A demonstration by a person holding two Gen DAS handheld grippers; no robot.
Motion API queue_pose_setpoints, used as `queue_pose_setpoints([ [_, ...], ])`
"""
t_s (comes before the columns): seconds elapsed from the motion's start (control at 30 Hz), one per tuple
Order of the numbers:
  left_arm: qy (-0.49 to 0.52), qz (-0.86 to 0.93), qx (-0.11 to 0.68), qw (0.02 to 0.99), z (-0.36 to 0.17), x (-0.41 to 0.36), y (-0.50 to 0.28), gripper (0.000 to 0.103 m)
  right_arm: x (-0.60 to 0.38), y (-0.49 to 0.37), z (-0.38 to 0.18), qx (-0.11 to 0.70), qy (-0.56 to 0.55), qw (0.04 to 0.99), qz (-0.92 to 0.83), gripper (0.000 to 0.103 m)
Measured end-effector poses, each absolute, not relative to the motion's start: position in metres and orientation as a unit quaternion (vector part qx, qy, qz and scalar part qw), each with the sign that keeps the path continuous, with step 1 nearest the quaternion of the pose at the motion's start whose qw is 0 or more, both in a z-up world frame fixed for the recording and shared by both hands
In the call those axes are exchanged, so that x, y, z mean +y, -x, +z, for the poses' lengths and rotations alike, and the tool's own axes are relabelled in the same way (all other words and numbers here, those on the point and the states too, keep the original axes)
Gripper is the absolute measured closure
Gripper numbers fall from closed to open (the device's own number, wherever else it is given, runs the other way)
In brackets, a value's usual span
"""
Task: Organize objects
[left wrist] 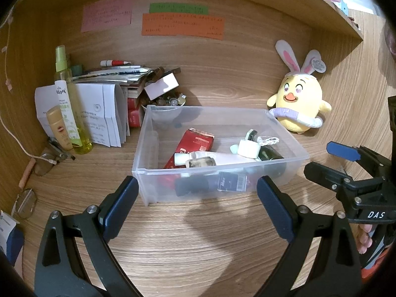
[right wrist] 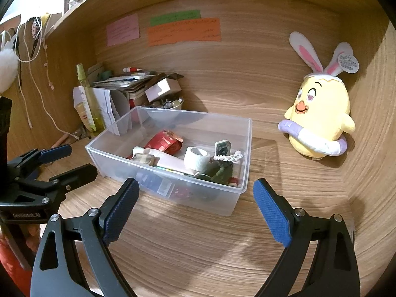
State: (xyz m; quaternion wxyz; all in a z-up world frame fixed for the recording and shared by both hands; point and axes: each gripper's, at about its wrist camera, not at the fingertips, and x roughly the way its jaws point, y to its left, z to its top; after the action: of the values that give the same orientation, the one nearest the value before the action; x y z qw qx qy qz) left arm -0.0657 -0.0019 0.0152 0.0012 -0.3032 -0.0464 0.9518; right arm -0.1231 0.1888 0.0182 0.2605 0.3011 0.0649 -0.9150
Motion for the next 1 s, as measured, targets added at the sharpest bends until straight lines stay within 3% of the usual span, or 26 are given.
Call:
queue_pose_setpoints([
  [1.0, 0.309, 0.95, -0.049, 0.016, 0.0135, 0.0013, 0.0709, 0.005, 0.1827, 0.1221, 0.0152, 0.068, -0.305, 0.263, -0.913, 0.01],
])
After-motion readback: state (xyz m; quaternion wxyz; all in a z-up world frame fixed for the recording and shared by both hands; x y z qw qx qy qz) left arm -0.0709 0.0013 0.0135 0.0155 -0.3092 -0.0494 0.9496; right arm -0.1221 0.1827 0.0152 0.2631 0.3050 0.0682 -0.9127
